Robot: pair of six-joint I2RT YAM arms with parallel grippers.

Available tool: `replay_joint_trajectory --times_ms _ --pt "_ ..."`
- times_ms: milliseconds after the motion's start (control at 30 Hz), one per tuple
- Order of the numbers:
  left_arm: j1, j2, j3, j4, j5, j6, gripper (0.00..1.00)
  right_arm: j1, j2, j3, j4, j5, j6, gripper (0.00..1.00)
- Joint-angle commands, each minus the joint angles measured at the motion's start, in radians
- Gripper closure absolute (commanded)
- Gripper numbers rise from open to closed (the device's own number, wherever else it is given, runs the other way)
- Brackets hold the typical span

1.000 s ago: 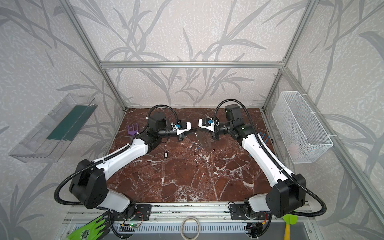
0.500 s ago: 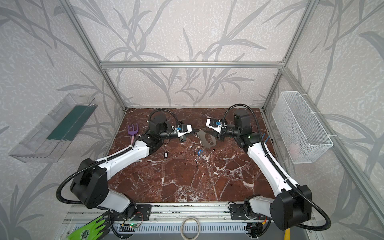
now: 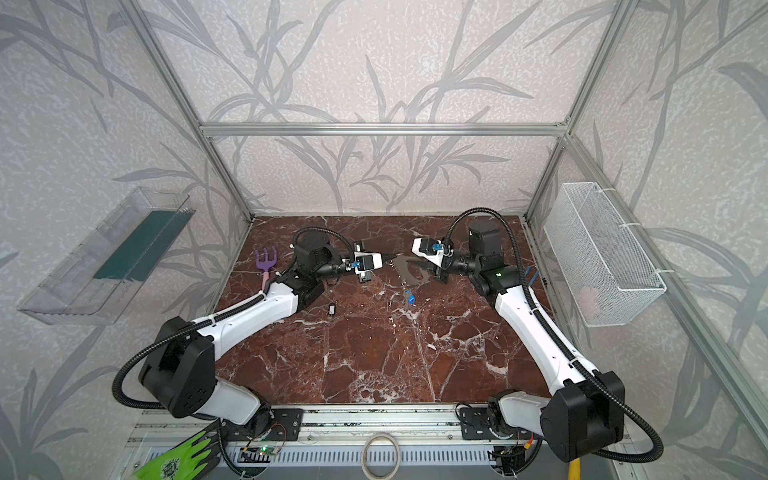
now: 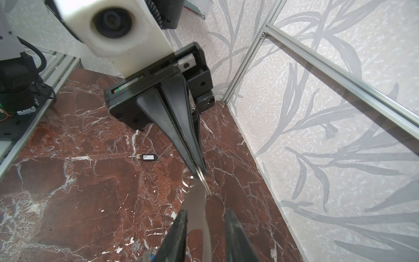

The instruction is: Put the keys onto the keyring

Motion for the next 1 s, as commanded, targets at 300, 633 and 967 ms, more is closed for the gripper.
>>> replay_joint_trajectory --times_ms 300,633,967 --pt "-0.026 -0.061 -0.005 -0.035 -0.052 0.186 1.00 0.043 0.029 0.048 -0.016 0.040 -0.069 0.77" --pt "-0.028 -0.075 0.022 -0.124 -0.052 0.215 1.00 0.043 0.011 0.014 0.026 0.105 -0.090 0.78" --pt "-0.028 -0.085 0.071 -0.239 -0.031 0.166 1.00 0.046 0.030 0.031 -0.005 0.053 -0.091 0.85"
